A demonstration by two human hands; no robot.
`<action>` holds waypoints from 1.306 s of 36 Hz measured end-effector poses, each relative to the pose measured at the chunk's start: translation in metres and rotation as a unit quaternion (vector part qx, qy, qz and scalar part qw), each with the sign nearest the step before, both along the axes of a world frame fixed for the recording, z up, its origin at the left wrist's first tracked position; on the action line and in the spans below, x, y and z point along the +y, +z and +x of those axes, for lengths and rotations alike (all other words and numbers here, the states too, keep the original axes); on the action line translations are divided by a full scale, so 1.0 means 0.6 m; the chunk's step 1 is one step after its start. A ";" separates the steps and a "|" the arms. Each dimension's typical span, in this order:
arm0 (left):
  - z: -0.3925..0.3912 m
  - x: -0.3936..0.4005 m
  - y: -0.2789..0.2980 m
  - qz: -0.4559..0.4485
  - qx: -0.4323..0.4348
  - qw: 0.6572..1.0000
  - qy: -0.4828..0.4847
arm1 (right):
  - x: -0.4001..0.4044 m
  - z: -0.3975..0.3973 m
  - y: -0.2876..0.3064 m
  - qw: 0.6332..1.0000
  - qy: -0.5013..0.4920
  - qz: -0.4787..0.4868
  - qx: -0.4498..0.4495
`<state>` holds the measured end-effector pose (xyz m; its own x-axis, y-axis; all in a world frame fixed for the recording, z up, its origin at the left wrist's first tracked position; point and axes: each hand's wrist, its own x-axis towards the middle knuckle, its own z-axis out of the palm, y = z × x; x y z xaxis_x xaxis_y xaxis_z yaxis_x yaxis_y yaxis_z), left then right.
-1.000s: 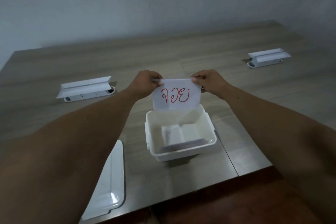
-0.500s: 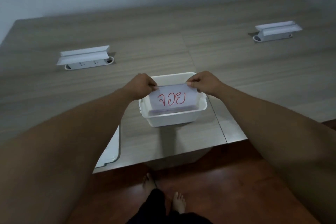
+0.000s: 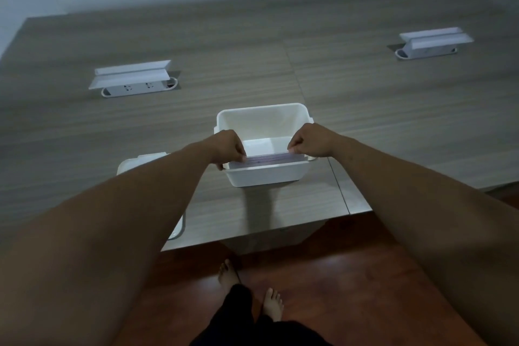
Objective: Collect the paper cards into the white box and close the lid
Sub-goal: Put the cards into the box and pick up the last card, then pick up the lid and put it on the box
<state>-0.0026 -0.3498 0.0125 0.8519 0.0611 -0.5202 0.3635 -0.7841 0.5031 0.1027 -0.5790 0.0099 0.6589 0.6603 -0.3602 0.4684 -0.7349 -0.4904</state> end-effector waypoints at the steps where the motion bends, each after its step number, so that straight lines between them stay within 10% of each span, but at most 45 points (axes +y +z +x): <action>1: 0.001 0.001 0.003 -0.005 -0.010 1.000 0.008 | 0.001 0.001 0.002 1.000 -0.008 0.009 -0.003; 21: -0.105 0.219 0.056 0.037 -0.108 0.979 0.170 | 0.282 -0.067 0.049 0.988 -0.055 0.135 -0.045; 36: -0.296 0.376 -0.108 0.154 -0.005 0.957 0.246 | 0.461 -0.224 -0.092 0.990 -0.114 -0.024 0.084; 47: -0.353 0.377 -0.227 0.108 0.019 0.930 0.351 | 0.486 -0.291 -0.203 0.888 -0.385 0.063 0.243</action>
